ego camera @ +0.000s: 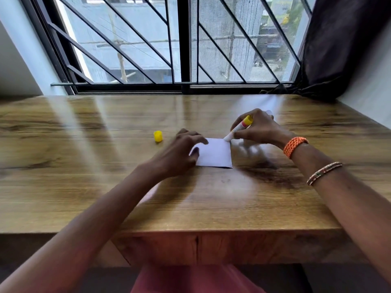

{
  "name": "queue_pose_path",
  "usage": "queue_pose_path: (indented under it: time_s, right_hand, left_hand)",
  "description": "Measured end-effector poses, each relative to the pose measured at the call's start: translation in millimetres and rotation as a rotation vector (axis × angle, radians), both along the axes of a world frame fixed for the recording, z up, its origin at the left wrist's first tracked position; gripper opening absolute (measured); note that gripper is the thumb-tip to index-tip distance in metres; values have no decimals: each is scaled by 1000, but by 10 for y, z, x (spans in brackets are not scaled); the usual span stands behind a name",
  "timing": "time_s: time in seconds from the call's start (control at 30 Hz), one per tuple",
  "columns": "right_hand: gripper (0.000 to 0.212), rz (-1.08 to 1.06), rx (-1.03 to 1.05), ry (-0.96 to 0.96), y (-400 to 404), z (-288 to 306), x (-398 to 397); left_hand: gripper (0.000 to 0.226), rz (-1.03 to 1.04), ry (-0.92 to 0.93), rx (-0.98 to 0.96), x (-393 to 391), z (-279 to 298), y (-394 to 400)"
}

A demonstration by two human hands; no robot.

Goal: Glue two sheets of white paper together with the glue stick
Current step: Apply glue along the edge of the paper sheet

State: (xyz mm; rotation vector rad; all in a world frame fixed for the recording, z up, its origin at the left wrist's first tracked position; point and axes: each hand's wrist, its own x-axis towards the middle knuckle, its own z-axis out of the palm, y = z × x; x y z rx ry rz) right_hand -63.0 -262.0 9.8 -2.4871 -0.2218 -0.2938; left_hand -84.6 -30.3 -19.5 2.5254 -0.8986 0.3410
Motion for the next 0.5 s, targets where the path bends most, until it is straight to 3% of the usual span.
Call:
queue_pose_path:
  time_s: [0.17, 0.37, 0.5]
  right_hand:
    - [12, 10, -17, -21, 20, 6, -48]
    - [11, -1, -42, -37, 44, 35, -98]
    - [12, -4, -43, -33, 62, 48, -130]
  left_hand:
    - [36, -47, 104, 136, 109, -19, -205]
    - [32, -38, 62, 128, 152, -99, -205]
    - [37, 16, 6, 220, 155, -137, -259]
